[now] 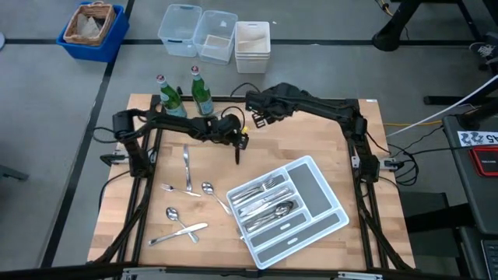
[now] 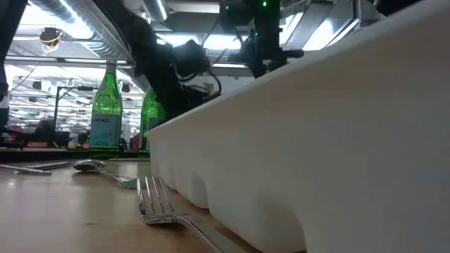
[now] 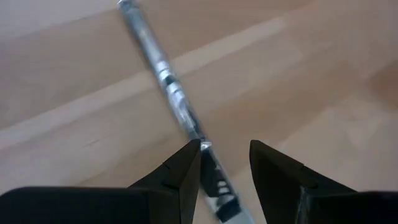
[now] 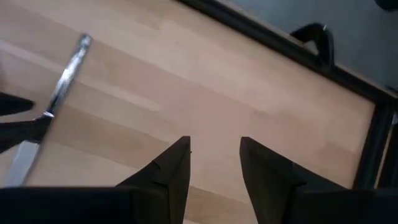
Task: Sort silverware
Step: Put the silver table knife into the white silverware tray
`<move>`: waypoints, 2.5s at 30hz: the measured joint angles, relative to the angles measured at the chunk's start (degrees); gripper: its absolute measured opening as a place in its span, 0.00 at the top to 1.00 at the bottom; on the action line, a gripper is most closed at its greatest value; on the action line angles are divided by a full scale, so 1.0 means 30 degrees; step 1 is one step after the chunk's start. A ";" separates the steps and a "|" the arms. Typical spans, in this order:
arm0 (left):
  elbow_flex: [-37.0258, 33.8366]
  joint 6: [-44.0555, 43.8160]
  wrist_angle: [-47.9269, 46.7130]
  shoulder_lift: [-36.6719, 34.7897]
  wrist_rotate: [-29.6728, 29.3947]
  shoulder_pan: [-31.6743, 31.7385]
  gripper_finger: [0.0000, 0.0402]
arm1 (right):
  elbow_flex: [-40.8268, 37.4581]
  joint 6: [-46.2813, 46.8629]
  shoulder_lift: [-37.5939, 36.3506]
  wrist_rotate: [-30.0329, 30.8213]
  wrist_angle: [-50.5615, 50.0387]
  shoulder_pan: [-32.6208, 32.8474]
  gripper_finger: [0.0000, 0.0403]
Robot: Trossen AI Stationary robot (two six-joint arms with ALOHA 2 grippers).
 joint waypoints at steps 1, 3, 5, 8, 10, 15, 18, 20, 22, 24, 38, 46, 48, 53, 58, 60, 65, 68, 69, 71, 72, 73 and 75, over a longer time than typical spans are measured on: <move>-0.0007 -0.0297 0.0213 0.0294 0.0011 0.0132 0.68 | 0.0367 -0.0237 0.0000 0.0132 -0.0140 0.0000 0.65; 0.0000 -0.0564 0.0401 0.0749 0.0019 0.0396 0.68 | 0.1048 -0.0808 0.0000 0.0323 -0.0169 0.0000 0.65; -0.0003 -0.0886 0.0424 0.1067 0.0104 0.0683 0.68 | 0.1606 -0.1391 0.0000 0.0327 -0.0136 0.0000 0.65; -0.0006 -0.1621 0.0625 0.1372 0.0318 0.1089 0.68 | 0.2127 -0.2064 0.0000 0.0461 0.0002 0.0000 0.65; 0.0000 -0.1856 0.0828 0.1429 0.0398 0.1307 0.68 | 0.2306 -0.2256 0.0000 0.0461 -0.0007 0.0000 0.65; 0.0000 -0.1894 0.1150 0.1429 0.0444 0.1466 0.68 | 0.2363 -0.2697 0.0000 0.0469 0.0007 0.0000 0.65; 0.0000 -0.1893 0.1188 0.1429 0.0749 0.1306 0.68 | 0.2363 -0.2696 0.0001 0.0476 0.0024 0.0000 0.65; 0.0000 -0.1893 0.1458 0.1429 0.1033 0.1106 0.68 | 0.2363 -0.2703 0.0007 0.0476 0.0053 0.0000 0.65; 0.0000 -0.1893 0.1948 0.1429 0.1356 0.0883 0.68 | 0.2363 -0.2703 0.0007 0.0476 0.0097 0.0000 0.65; 0.0000 -0.1888 0.2197 0.1422 0.1508 0.0622 0.68 | 0.2363 -0.2710 0.0007 0.0476 0.0130 0.0000 0.65; 0.0000 -0.1896 0.2575 0.1415 0.1516 -0.0086 0.68 | 0.2363 -0.2710 0.0007 0.0476 0.0148 0.0000 0.65; 0.0000 -0.1319 0.2332 0.1408 0.1523 -0.1187 0.68 | 0.2363 -0.2710 0.0015 0.0377 0.0148 0.0000 0.65; 0.0000 -0.1313 0.2184 0.1408 0.1516 -0.1372 0.68 | 0.2363 -0.2710 0.0015 0.0272 0.0148 0.0000 0.65; 0.0024 -0.0911 0.0525 0.1358 0.1368 -0.1375 0.68 | 0.2363 -0.2710 0.0015 0.0109 0.0141 0.0000 0.65; 0.0044 -0.0304 -0.0018 0.1333 0.1313 -0.1311 0.68 | 0.2355 -0.2704 0.0015 0.0104 0.0133 0.0000 0.65; 0.0051 -0.0182 -0.0301 0.1290 0.1476 -0.1343 0.68 | 0.2355 -0.2724 0.0015 0.0090 0.0133 0.0000 0.65; 0.0108 0.0629 -0.1903 0.1128 0.2735 -0.1326 0.68 | 0.2355 -0.4136 0.0015 -0.0664 0.0084 0.0004 0.65; 0.0117 0.1127 -0.3296 0.0886 0.3086 -0.1340 0.68 | 0.2355 -0.4730 0.0005 -0.0741 -0.0503 0.0007 0.65; 0.0101 0.1221 -0.3878 0.0790 0.3124 -0.1347 0.68 | 0.2334 -0.4893 -0.0020 -0.0708 -0.0710 0.0007 0.65; 0.0073 0.1596 -0.4923 0.0451 0.3151 -0.1347 0.68 | 0.2325 -0.5453 -0.0181 -0.0462 -0.0653 0.0038 0.65; 0.0066 0.1697 -0.5314 0.0306 0.3148 -0.1347 0.68 | 0.2312 -0.5765 -0.0376 -0.0442 -0.0671 0.0061 0.65; 0.0048 0.1830 -0.5711 0.0151 0.3148 -0.1347 0.68 | 0.2312 -0.6145 -0.0606 -0.0329 -0.0686 0.0154 0.65; 0.0019 0.2143 -0.6637 -0.0185 0.3140 -0.1347 0.68 | 0.2319 -0.6735 -0.1154 0.0041 -0.0697 0.0286 0.65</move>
